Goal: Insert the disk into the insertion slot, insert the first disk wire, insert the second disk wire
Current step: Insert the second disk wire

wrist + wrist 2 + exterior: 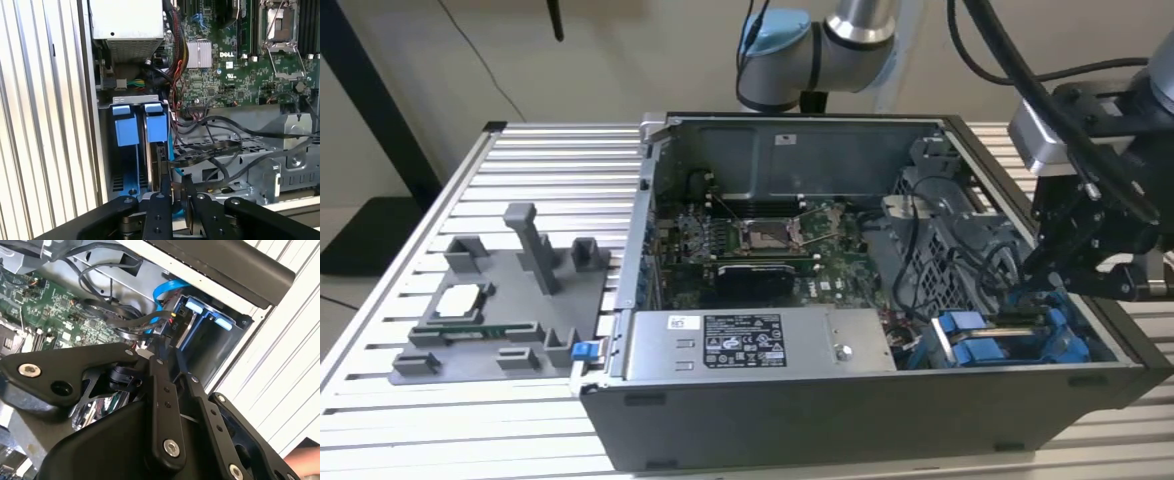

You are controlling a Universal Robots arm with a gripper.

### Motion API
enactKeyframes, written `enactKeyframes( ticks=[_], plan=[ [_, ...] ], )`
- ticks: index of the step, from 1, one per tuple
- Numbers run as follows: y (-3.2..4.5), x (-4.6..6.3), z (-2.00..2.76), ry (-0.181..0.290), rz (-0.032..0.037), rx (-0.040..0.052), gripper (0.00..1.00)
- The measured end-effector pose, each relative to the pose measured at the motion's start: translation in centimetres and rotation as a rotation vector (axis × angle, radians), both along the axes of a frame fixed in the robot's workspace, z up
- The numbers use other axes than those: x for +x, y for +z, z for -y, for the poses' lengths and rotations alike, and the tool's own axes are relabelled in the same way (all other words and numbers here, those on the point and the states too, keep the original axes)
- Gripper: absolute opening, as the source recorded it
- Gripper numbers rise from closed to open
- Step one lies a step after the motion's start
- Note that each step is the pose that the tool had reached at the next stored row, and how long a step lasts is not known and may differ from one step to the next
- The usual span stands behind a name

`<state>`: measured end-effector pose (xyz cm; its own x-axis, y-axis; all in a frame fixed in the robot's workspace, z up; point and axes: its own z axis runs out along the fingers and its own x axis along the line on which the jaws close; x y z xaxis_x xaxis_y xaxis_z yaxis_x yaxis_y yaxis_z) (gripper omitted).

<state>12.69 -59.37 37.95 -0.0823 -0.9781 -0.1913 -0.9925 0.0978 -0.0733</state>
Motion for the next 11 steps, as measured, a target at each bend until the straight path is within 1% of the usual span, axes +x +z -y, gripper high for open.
enactKeyframes(
  ticks=[2,3,5,11],
  plan=[
    [0.54,0.0,0.0,0.0,-0.0011,-0.0002,1.0],
    [0.69,0.0,0.0,0.0,-0.0015,-0.0003,1.0],
    [0.68,0.0,0.0,0.0,-0.0021,-0.004,1.0],
    [0.7,0.0,0.0,0.0,-0.0023,-0.0073,1.0]
  ],
)
